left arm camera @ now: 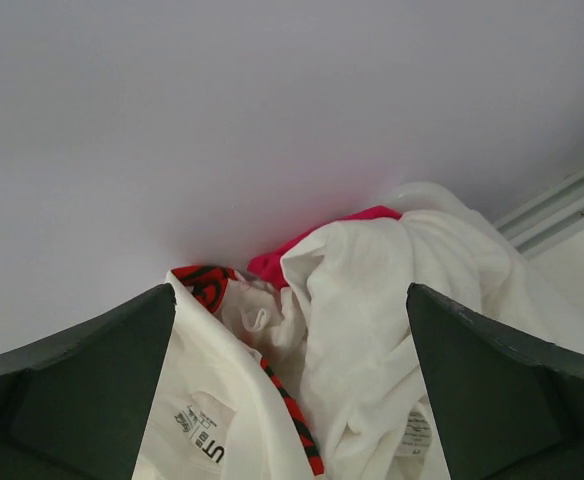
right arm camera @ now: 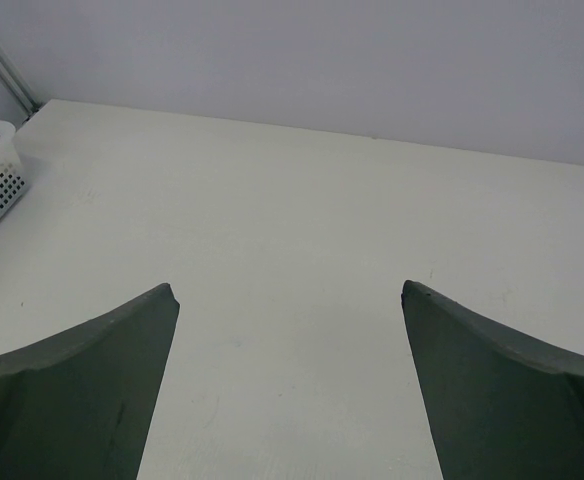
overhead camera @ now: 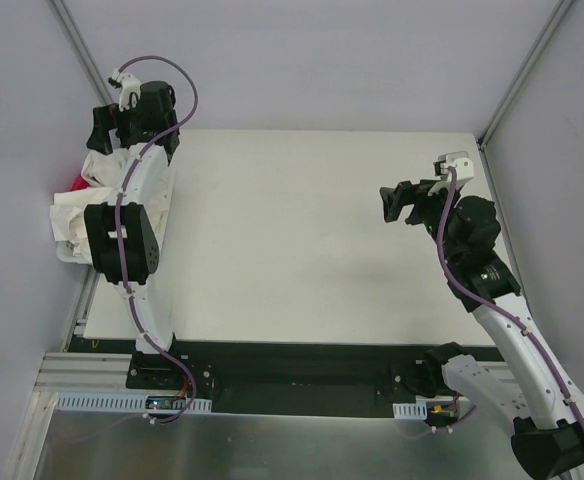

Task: Fold and stack the t-shirts

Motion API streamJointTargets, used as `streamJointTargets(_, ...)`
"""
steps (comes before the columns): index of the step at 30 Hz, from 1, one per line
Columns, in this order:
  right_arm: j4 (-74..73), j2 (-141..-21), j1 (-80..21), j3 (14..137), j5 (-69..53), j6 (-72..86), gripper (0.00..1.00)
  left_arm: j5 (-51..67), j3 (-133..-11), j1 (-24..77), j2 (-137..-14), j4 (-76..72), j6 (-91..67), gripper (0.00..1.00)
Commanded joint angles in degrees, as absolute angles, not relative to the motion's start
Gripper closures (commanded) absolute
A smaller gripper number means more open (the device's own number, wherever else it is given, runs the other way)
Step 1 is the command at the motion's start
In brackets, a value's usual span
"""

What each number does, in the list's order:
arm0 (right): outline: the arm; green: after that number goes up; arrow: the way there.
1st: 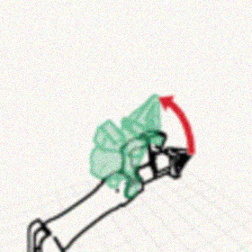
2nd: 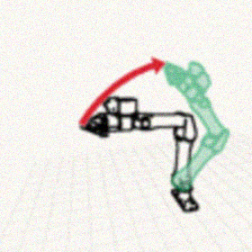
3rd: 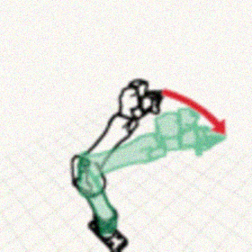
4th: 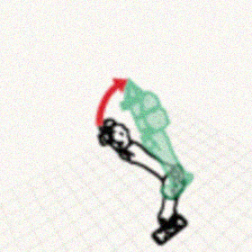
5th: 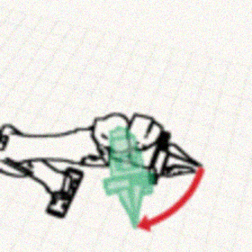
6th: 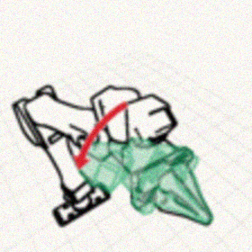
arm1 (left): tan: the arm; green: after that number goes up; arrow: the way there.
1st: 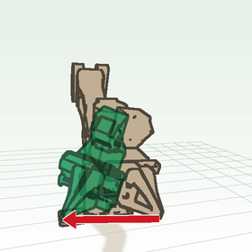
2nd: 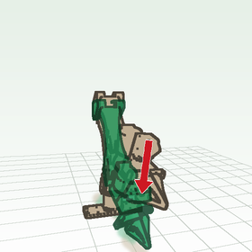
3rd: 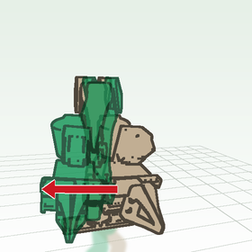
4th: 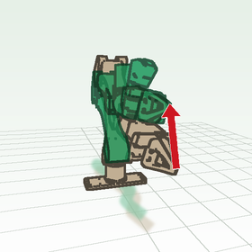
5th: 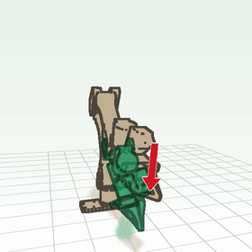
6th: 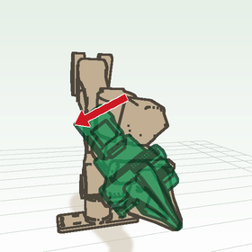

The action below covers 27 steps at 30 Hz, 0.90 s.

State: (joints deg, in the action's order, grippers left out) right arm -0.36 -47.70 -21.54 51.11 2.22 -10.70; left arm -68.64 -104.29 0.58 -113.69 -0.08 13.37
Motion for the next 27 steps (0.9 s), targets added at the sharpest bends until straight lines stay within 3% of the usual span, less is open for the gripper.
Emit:
streamJointTargets(1,0.9,-47.9,-21.1,52.6,0.8,-9.2,0.04,-73.6,-97.7,-1.3,-109.1,1.5,5.1,0.01)
streamJointTargets(8,0.3,-49.0,-20.9,54.5,-1.4,-8.7,0.04,-73.0,-90.7,-1.8,-108.9,4.1,-4.6,0.01)
streamJointTargets(16,-1.3,-48.5,-20.8,54.5,-1.2,-8.6,0.04,-68.0,-91.4,-4.0,-109.4,11.9,-13.2,0.01)
streamJointTargets(27,-1.3,-48.6,-20.6,54.0,-1.0,-8.4,0.04,-53.7,-87.0,-10.4,-108.0,27.4,-36.0,0.02)
